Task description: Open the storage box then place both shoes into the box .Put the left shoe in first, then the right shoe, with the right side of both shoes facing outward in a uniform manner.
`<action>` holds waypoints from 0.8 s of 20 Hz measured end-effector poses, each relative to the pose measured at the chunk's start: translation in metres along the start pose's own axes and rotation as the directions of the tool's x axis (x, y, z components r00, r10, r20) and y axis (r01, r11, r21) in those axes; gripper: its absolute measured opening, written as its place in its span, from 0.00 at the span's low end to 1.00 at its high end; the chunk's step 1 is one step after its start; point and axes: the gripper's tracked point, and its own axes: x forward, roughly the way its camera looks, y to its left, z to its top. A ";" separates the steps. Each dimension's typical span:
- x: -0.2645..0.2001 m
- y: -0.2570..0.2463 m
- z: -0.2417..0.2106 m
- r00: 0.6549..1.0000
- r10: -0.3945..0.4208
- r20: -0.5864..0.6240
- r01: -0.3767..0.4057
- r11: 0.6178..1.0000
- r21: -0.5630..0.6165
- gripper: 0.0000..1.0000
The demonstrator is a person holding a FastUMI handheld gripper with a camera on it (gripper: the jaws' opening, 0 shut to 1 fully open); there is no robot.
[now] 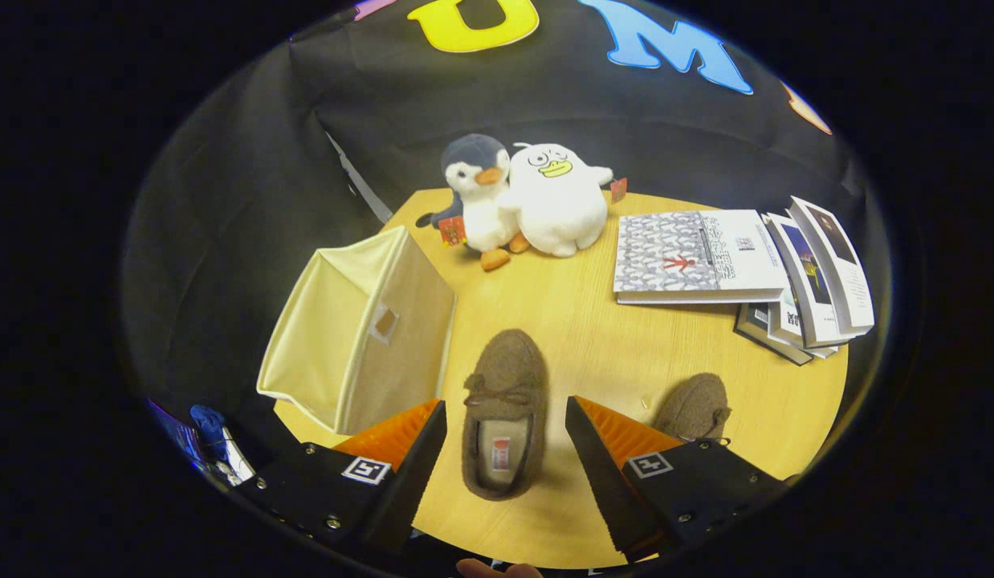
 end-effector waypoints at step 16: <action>0.102 -0.033 -0.050 0.968 -0.076 -0.239 0.068 0.997 -0.041 0.89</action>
